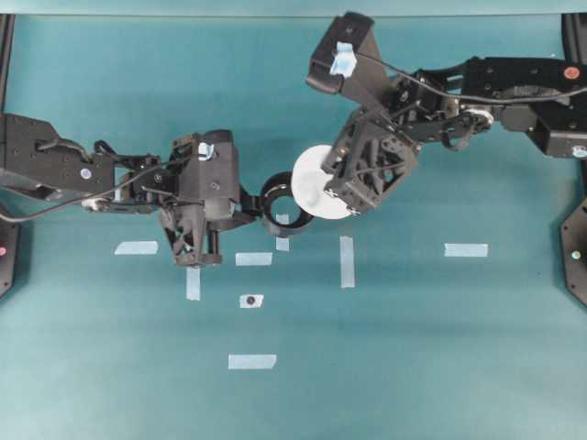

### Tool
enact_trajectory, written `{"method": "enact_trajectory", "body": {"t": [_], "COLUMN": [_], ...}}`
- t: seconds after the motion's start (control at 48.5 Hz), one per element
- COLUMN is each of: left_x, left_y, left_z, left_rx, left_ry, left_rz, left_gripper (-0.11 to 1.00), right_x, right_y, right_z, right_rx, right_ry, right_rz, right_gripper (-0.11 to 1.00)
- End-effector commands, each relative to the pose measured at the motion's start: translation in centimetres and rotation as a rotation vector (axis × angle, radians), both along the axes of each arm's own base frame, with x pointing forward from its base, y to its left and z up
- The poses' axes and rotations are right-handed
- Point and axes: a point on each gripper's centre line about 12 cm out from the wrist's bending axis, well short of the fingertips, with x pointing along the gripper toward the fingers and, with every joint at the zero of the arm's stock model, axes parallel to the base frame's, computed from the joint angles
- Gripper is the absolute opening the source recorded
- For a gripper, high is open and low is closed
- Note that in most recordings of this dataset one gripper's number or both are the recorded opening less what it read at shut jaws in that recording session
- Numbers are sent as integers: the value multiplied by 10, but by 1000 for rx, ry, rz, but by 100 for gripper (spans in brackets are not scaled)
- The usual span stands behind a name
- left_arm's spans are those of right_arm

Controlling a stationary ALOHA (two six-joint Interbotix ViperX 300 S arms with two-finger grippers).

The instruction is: Holding the cup holder with the left arm, the right arm places the cup into the cup holder.

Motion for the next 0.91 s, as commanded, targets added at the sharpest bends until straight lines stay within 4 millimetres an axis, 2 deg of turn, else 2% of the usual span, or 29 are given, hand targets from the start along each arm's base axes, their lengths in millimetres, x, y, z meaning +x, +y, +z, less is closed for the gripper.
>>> {"method": "enact_trajectory", "body": {"t": [0.0,0.433,0.598,0.886], "left_x": [8,13,13,12], "left_y": [0,1,0,-1], "left_z": [19,26,26,26], "left_rx": [9,12,12,12], "left_ry": [-75,-108,-108,-108], "left_rz": [-3,-3,-5,-8], "left_gripper": [24,24,24,24], "right_x": [3,22,24,24], "right_y": [-1,-5,-3,-1], "right_z": [26,17,11,12], "right_rx": [-11,-5,-2,-6], "right_ry": [-97,-27,38,48], "right_rz": [-14,-2,14,21], "right_gripper": [3,3,3,3]}}
